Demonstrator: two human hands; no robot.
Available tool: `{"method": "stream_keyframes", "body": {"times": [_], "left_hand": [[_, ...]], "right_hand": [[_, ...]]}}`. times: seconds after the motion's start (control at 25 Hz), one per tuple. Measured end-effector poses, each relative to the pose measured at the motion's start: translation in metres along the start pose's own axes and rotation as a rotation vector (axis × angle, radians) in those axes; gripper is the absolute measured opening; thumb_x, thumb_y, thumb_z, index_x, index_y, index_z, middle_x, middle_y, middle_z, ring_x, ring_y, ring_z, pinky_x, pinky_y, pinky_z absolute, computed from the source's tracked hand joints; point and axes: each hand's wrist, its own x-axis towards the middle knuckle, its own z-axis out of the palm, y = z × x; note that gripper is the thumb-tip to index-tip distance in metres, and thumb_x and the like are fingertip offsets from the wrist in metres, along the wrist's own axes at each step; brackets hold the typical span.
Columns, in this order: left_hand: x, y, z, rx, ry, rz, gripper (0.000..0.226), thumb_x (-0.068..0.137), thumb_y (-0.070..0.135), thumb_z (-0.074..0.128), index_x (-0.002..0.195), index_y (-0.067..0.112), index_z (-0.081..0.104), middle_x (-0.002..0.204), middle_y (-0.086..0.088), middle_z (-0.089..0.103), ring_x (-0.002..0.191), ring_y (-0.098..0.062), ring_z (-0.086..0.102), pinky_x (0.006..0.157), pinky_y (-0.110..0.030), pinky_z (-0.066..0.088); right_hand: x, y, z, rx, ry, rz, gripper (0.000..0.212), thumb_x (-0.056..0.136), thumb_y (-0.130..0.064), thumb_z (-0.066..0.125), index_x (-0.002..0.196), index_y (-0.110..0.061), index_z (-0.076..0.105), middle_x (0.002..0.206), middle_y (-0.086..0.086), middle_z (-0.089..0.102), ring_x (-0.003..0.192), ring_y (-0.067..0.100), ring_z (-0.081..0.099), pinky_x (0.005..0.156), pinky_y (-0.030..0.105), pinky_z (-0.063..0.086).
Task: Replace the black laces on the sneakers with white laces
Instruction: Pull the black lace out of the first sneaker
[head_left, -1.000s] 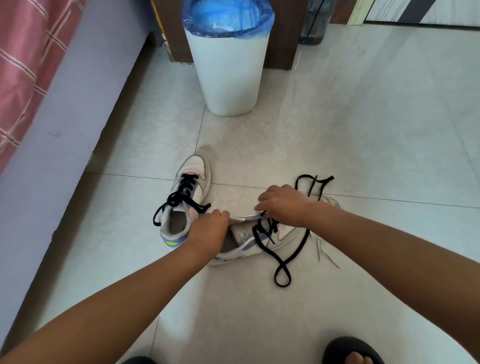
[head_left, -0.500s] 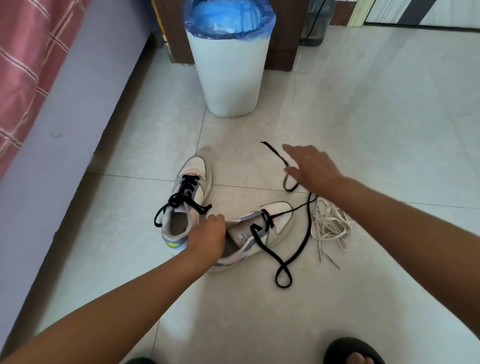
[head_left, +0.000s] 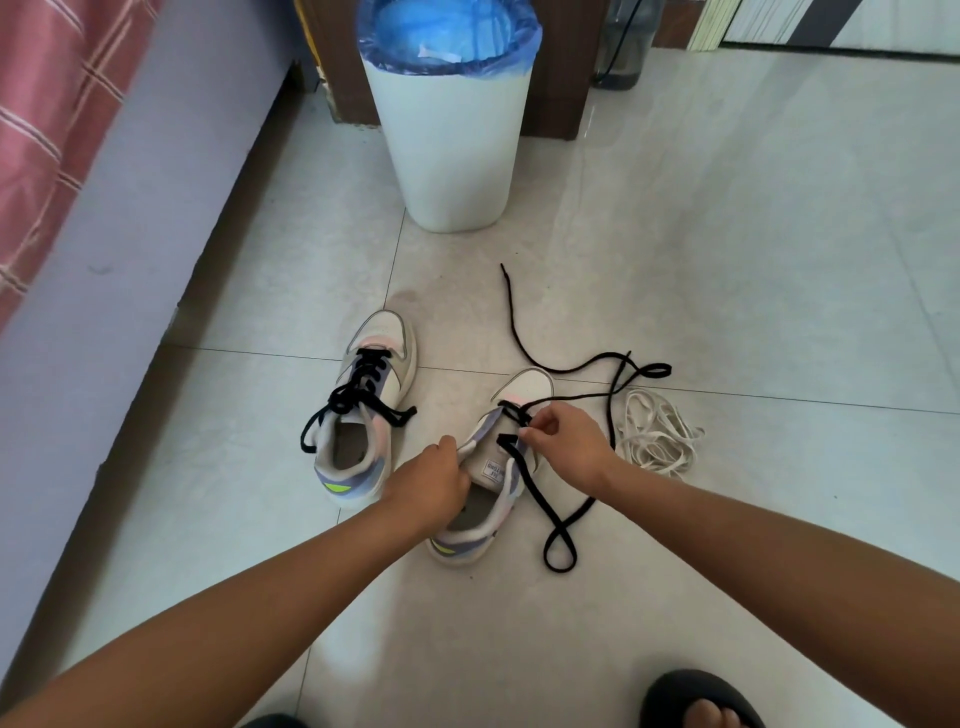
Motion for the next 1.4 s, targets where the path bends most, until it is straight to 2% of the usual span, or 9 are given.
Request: {"method": "stream_keyframes", "body": {"times": [0.36, 0.52, 0.64, 0.8, 0.96, 1.08, 1.2, 1.32, 1.4], "left_hand": [[0.0, 0.0, 0.002, 0.009, -0.008, -0.004, 0.019, 0.098, 0.02, 0.037, 0.109, 0.006, 0.041, 0.109, -0.016, 0.056, 0.095, -0.033, 0.057, 0.066, -0.032, 0.034], [-0.001, 0.004, 0.004, 0.099, -0.004, -0.006, 0.018, 0.099, 0.015, 0.034, 0.113, 0.006, 0.041, 0.114, -0.014, 0.055, 0.098, -0.032, 0.058, 0.067, -0.032, 0.035], [-0.002, 0.008, 0.004, 0.162, -0.009, 0.0, 0.018, 0.098, 0.01, 0.034, 0.115, 0.006, 0.04, 0.117, -0.013, 0.053, 0.1, -0.031, 0.058, 0.067, -0.032, 0.035], [-0.004, 0.009, 0.002, 0.167, -0.019, -0.003, 0.019, 0.097, 0.007, 0.035, 0.115, 0.006, 0.04, 0.116, -0.013, 0.053, 0.099, -0.032, 0.058, 0.067, -0.032, 0.035], [-0.005, 0.009, 0.002, 0.18, -0.03, -0.001, 0.023, 0.094, 0.003, 0.038, 0.116, 0.006, 0.038, 0.117, -0.013, 0.052, 0.1, -0.031, 0.058, 0.067, -0.032, 0.036], [-0.005, 0.01, 0.003, 0.179, -0.027, 0.011, 0.024, 0.094, 0.002, 0.041, 0.117, 0.007, 0.037, 0.117, -0.014, 0.052, 0.101, -0.03, 0.057, 0.069, -0.032, 0.039], [-0.004, 0.011, 0.006, 0.184, -0.012, 0.006, 0.026, 0.093, 0.002, 0.044, 0.117, 0.007, 0.037, 0.117, -0.013, 0.051, 0.102, -0.029, 0.057, 0.072, -0.032, 0.042], [-0.002, 0.011, 0.006, 0.176, -0.012, 0.0, 0.025, 0.093, 0.002, 0.043, 0.117, 0.006, 0.037, 0.117, -0.014, 0.052, 0.102, -0.029, 0.057, 0.072, -0.032, 0.041], [-0.002, 0.011, 0.006, 0.178, -0.014, 0.002, 0.025, 0.093, 0.002, 0.043, 0.118, 0.006, 0.037, 0.117, -0.014, 0.052, 0.102, -0.03, 0.057, 0.07, -0.032, 0.039]], "right_hand": [[-0.005, -0.003, 0.015, 0.064, 0.12, 0.032, 0.013, 0.091, -0.022, 0.06, 0.095, -0.01, 0.06, 0.085, -0.002, 0.056, 0.081, 0.012, 0.051, 0.071, 0.022, 0.036], [-0.003, -0.009, 0.012, 0.045, 0.093, 0.021, 0.015, 0.089, -0.02, 0.062, 0.077, -0.011, 0.062, 0.074, 0.002, 0.059, 0.071, 0.015, 0.052, 0.061, 0.026, 0.038], [-0.001, -0.012, 0.014, -0.096, 0.074, -0.008, 0.024, 0.09, -0.02, 0.06, 0.069, -0.009, 0.059, 0.061, 0.003, 0.052, 0.06, 0.017, 0.047, 0.056, 0.028, 0.034], [0.009, -0.011, 0.019, -0.326, 0.021, -0.058, 0.033, 0.096, -0.019, 0.05, 0.066, -0.007, 0.047, 0.079, 0.013, 0.051, 0.072, 0.024, 0.048, 0.053, 0.028, 0.029], [0.015, -0.002, 0.005, -0.748, -0.027, -0.411, 0.015, 0.093, -0.01, 0.049, 0.106, -0.001, 0.048, 0.107, 0.017, 0.053, 0.098, 0.031, 0.052, 0.069, 0.032, 0.035], [0.019, 0.006, -0.01, -1.102, 0.151, -0.708, 0.034, 0.06, -0.007, 0.066, 0.086, -0.006, 0.045, 0.074, 0.011, 0.058, 0.064, 0.024, 0.056, 0.044, 0.03, 0.041], [0.021, 0.005, -0.019, -1.249, 0.269, -0.735, 0.031, 0.063, -0.009, 0.067, 0.085, -0.007, 0.046, 0.074, 0.008, 0.057, 0.065, 0.022, 0.055, 0.043, 0.027, 0.036], [0.011, -0.01, -0.014, -0.8, 0.132, -0.243, 0.028, 0.096, -0.027, 0.046, 0.111, -0.004, 0.049, 0.107, 0.013, 0.057, 0.101, 0.029, 0.055, 0.066, 0.035, 0.041], [0.005, -0.008, -0.001, -0.431, -0.035, 0.01, 0.034, 0.1, -0.036, 0.032, 0.103, -0.008, 0.052, 0.104, 0.014, 0.058, 0.098, 0.029, 0.056, 0.077, 0.034, 0.043]]}}
